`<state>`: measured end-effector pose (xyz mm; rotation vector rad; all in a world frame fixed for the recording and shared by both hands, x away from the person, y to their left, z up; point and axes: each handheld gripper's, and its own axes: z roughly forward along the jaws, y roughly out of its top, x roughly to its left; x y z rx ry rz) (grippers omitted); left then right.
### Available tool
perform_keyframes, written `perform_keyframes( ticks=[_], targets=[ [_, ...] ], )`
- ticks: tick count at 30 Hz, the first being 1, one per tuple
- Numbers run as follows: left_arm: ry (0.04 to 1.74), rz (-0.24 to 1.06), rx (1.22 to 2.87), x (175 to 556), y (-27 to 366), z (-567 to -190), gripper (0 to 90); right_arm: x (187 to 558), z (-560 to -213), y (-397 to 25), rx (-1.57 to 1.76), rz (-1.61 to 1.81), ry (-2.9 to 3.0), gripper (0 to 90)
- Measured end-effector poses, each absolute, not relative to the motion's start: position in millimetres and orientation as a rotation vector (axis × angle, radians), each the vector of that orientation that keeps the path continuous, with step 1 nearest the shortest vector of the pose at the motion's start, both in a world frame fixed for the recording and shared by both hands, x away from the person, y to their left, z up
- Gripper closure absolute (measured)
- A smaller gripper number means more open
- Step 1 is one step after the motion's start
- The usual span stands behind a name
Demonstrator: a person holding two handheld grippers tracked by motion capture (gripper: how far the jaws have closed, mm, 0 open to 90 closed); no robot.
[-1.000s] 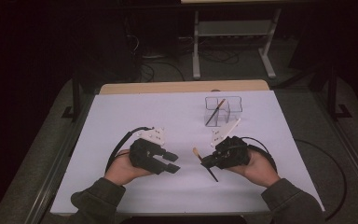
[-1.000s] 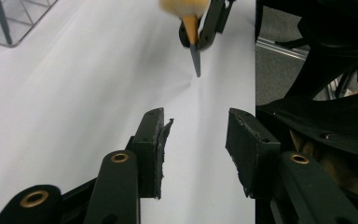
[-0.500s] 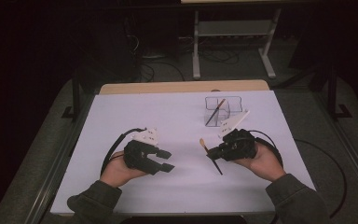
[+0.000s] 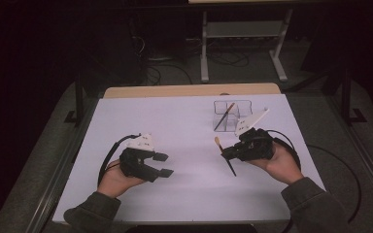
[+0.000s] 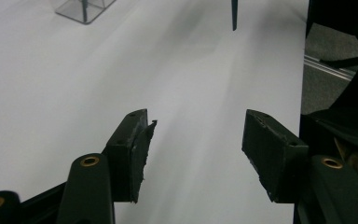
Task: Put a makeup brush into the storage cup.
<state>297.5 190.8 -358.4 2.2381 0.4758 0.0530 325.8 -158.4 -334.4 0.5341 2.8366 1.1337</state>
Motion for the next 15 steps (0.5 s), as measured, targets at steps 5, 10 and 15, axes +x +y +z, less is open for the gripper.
perform_keyframes(
  ticks=[5, 10, 15],
  targets=[
    [0.514, 0.076, 2.212, 295.6, 199.6, -361.9, 36.7, 328.4, -333.4, -161.8, 0.555, 1.144, 2.826, 83.0],
    [0.541, 0.102, 2.192, 293.1, 206.2, -366.6, 33.6, 330.7, -333.9, -163.5, 0.575, 1.147, 2.82, 83.0],
    [0.559, 0.138, 2.182, 290.7, 210.2, -369.3, 30.7, 332.8, -332.6, -164.4, 0.596, 1.147, 2.819, 83.0]
  ],
)
